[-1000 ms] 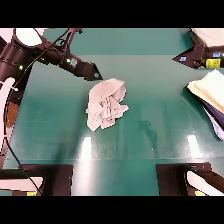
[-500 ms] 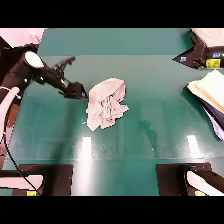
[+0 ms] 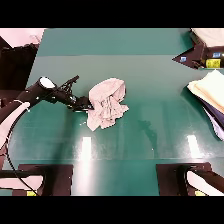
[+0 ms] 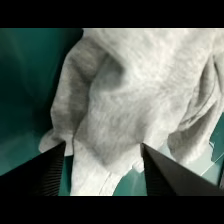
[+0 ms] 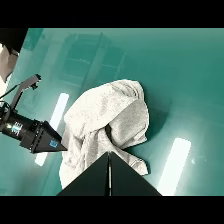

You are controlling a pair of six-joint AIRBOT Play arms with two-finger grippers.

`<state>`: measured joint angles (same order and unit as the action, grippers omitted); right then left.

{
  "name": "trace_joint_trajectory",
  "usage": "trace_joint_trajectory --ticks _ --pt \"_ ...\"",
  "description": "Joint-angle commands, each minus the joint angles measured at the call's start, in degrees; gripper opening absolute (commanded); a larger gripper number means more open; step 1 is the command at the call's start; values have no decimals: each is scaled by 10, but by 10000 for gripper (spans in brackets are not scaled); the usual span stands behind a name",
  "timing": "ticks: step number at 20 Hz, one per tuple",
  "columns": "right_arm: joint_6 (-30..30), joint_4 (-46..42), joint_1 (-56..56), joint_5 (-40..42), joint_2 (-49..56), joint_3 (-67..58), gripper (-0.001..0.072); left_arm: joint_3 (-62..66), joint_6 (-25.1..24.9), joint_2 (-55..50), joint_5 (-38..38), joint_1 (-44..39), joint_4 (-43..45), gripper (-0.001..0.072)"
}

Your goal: Fold the shirts.

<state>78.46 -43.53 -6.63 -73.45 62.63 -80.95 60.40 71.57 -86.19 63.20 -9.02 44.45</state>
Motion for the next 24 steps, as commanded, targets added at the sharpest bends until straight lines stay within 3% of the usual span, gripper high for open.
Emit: trace_joint_trajectory --ticks 1,2,3,4,5,8,12,17,19,20,24 --pt "0 0 0 0 0 0 14 -8 -5 0 -33 -3 -19 542" --pt "0 0 0 0 0 0 14 -8 -5 0 -34 -3 -19 542" --pt "0 0 0 0 0 0 14 -8 -5 0 -33 -3 -20 470" --pt "0 0 0 0 0 0 14 -8 -5 0 -34 -3 -21 180" --pt "0 0 0 0 0 0 14 -8 -10 0 -33 -3 -26 29" --pt "0 0 0 -1 0 0 14 22 -11 5 30 2 -11 20" --pt "0 -1 16 -3 7 0 14 155 -11 80 142 12 76 20" --pt "0 -2 67 -20 86 1 38 281 -16 168 181 12 112 21" --pt "0 0 93 -19 136 5 427 311 -15 182 180 12 130 21" --pt "0 2 108 -5 160 17 463 320 -15 184 180 12 138 21" --pt "-14 5 179 75 230 91 463 322 -13 184 183 12 154 21"
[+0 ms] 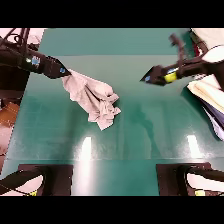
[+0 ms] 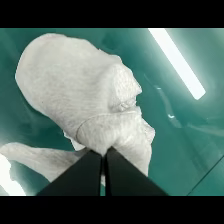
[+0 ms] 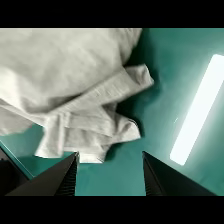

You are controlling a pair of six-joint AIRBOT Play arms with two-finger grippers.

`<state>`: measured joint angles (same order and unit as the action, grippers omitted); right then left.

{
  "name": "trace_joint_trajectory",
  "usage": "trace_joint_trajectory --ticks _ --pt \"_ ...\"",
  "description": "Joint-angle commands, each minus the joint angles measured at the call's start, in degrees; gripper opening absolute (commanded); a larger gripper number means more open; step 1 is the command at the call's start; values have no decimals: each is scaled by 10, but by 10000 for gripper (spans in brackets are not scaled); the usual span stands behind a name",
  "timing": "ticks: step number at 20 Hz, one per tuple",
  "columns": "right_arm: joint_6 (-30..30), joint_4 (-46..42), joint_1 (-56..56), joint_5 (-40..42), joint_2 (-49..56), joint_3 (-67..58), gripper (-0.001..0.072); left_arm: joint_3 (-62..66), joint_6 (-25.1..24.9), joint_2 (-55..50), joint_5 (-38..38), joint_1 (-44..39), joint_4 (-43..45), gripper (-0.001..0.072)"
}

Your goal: Fold the shirts.

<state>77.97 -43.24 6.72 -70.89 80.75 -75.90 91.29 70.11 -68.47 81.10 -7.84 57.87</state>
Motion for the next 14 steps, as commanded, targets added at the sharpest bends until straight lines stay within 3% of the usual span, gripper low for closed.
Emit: trace_joint_trajectory --ticks 1,6,14 --pt "-10 3 63 71 62 55 462 13 5 7 4 0 27 22" --pt "-11 49 130 188 128 64 453 12 21 7 6 0 32 22" --pt "8 76 177 210 275 -89 444 12 27 7 27 0 32 21"
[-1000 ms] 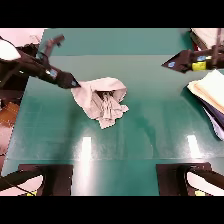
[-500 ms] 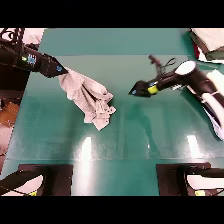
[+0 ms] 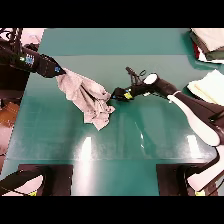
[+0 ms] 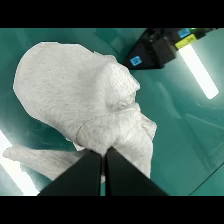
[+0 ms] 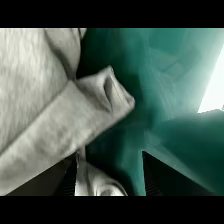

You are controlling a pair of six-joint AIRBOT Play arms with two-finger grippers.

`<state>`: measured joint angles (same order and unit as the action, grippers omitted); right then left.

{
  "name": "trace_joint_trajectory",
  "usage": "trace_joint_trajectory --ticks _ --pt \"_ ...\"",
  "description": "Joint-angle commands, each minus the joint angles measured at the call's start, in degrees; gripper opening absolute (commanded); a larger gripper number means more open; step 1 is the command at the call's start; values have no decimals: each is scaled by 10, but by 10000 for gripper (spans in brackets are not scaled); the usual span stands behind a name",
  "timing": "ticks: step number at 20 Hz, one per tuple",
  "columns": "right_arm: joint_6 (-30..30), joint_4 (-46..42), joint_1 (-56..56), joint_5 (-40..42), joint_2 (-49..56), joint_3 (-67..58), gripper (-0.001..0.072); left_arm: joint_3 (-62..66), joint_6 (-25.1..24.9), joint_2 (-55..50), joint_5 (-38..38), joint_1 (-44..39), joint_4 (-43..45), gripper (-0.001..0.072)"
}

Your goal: Fold the shirts.

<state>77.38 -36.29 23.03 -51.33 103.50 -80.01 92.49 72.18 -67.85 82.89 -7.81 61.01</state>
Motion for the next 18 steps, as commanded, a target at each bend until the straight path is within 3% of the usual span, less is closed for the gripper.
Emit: trace_joint_trajectory --ticks 1,4,7,8,12,18 --pt "21 7 16 18 59 -61 444 0 13 0 9 0 1 21" --pt "23 7 17 19 83 -92 417 1 14 0 9 0 1 22" --pt "21 7 17 29 89 -105 75 0 16 0 12 0 1 22" --pt "21 6 17 34 89 -108 14 1 16 0 14 0 1 22" --pt "21 -30 12 22 79 -138 11 1 16 1 17 0 1 21" --pt "21 -259 -36 -59 -61 -197 10 94 20 1 16 0 8 21"
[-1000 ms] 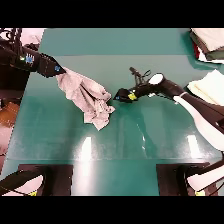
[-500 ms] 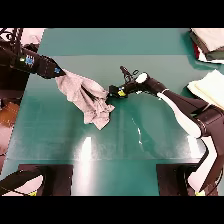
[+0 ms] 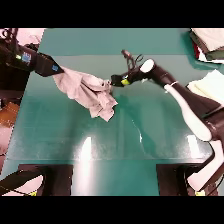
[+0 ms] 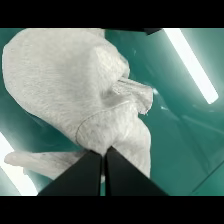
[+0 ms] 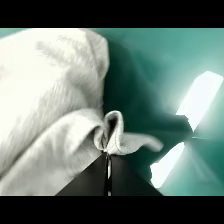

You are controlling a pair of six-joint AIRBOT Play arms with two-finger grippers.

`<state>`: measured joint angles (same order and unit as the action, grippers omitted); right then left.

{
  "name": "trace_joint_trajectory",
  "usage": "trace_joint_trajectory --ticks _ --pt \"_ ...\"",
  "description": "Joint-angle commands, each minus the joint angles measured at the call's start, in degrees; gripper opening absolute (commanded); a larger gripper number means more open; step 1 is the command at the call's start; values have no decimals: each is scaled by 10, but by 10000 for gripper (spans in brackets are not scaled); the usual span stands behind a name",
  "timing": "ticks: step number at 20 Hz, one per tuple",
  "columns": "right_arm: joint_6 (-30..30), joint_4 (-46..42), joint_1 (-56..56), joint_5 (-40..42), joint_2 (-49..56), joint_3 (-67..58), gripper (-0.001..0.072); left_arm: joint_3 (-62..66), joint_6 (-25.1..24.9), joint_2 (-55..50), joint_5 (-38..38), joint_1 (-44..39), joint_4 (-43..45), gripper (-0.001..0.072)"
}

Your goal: Fold the shirts.

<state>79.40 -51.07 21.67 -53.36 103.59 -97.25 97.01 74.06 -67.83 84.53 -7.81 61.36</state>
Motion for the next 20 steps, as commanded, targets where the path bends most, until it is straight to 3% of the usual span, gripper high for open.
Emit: trace_joint_trajectory --ticks 1,6,11,14,17,20 --pt "1 -137 -37 -51 -97 -33 10 83 1 0 0 0 10 21" --pt "1 -165 -111 -74 -273 -59 9 237 11 3 3 0 13 21" --pt "1 -165 -165 -83 -435 -59 9 242 27 76 -6 0 10 21" --pt "1 -165 -207 -81 -512 -59 8 242 26 134 -52 0 -10 21" --pt "5 -165 -271 -82 -568 -59 8 242 26 182 -103 0 -30 21" --pt "14 -160 -341 -92 -586 -59 8 242 26 188 -100 0 -30 21"
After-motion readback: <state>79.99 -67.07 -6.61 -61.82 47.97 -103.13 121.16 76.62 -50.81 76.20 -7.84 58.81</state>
